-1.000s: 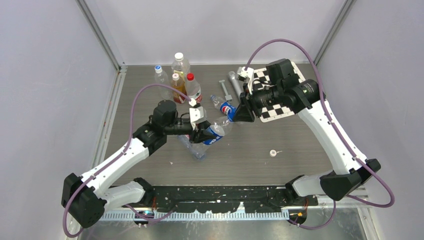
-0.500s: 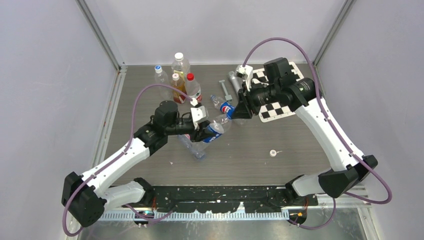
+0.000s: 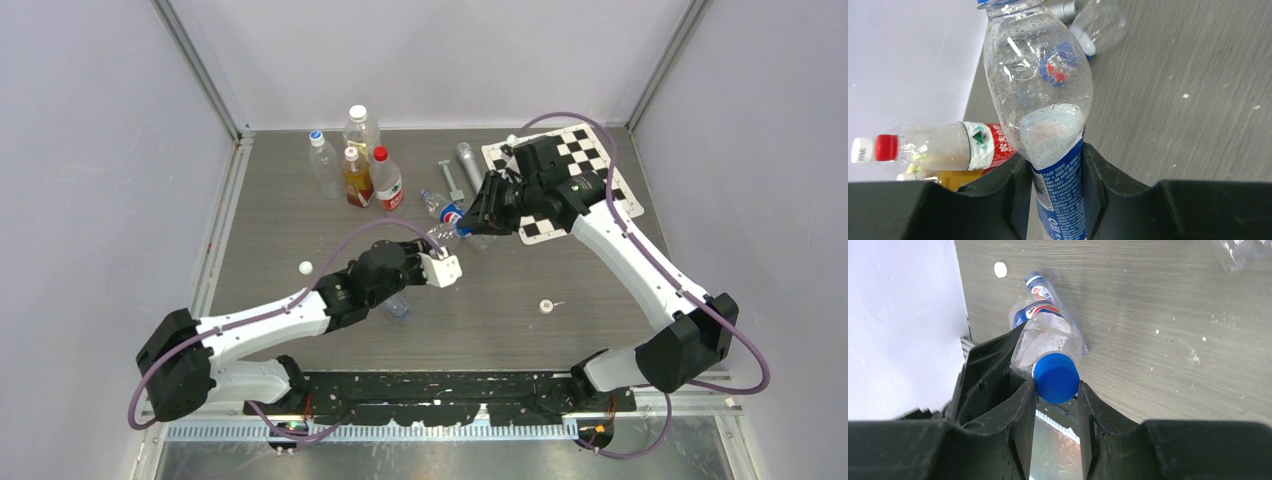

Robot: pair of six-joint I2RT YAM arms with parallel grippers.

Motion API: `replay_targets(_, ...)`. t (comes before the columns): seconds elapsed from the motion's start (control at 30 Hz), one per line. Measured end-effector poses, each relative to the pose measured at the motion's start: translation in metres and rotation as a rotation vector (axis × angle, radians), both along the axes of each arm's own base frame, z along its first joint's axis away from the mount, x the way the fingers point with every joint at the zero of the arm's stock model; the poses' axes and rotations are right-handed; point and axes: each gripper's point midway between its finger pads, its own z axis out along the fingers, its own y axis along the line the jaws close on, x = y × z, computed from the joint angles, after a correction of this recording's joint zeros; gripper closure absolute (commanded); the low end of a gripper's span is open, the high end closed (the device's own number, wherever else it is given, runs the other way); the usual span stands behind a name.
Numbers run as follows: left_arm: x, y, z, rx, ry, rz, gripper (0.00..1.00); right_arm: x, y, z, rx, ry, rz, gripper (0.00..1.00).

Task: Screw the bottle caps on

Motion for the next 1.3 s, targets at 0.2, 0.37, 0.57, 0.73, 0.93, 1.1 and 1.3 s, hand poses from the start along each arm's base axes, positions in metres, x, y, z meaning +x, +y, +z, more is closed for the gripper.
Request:
replay_targets(0.2,0.006,0.005,-0.005,0.095,-0.108,0.055,1.00,0.008,-0.003,-0.012,0.017,0.070,-0.136,0.70)
replay_targets(0.37,0.006,0.011,0.027,-0.001,-0.094,0.031,1.00,0.005,0.000,0.021,0.030,-0.115,-0.015,0.28)
replay_targets(0.57,0.005,0.026,0.061,-0.100,0.025,-0.071,1.00,-0.015,-0.007,0.063,-0.003,-0.429,0.226,0.24)
replay_targets(0.73,-0.012,0.031,0.055,-0.074,0.197,-0.193,1.00,-0.043,-0.018,0.090,-0.053,-0.741,0.465,0.26)
replay_targets(0.93,-0.043,0.021,0.049,-0.035,0.346,-0.373,1.00,-0.071,-0.024,0.082,-0.129,-1.039,0.785,0.29)
replay_targets(1.1,-0.066,0.014,0.048,-0.030,0.421,-0.498,1.00,-0.078,-0.017,0.062,-0.129,-1.121,1.005,0.35)
replay_targets(1.3,-0.072,0.011,0.048,-0.038,0.449,-0.532,1.00,-0.079,-0.012,0.058,-0.109,-1.153,1.068,0.39)
